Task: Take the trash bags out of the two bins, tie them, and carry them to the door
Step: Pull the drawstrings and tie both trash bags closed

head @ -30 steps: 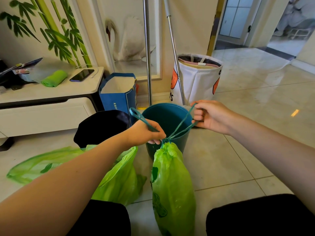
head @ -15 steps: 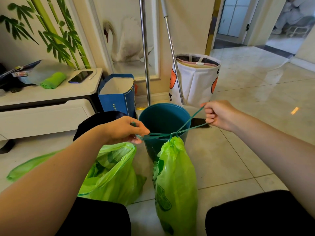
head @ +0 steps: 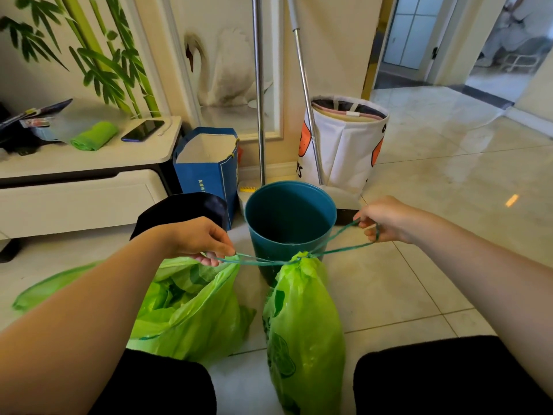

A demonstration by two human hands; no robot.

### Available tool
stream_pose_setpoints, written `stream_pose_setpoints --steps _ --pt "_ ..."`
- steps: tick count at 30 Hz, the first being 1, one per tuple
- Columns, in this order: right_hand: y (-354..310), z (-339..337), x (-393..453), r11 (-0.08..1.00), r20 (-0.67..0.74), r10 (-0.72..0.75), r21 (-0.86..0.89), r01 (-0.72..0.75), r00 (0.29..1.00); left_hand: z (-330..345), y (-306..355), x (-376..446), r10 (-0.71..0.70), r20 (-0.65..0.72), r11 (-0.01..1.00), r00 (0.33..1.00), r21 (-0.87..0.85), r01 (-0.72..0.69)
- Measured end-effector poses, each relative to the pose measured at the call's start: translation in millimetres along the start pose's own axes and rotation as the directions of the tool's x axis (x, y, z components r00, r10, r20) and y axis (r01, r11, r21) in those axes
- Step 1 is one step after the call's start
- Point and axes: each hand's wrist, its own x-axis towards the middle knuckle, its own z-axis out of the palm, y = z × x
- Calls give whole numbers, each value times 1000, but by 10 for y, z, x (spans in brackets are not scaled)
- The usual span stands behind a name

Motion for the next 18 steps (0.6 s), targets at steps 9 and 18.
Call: stream_pose_setpoints --steps 9,18 --pt "-429 823 -11 865 104 -259 -418 278 960 -216 -392 -242 -23 -52 1000 998 -15 23" --pt "-597 1830 -78 758 425 -211 -498 422 880 -599 -953 -643 -17 -455 994 890 92 66"
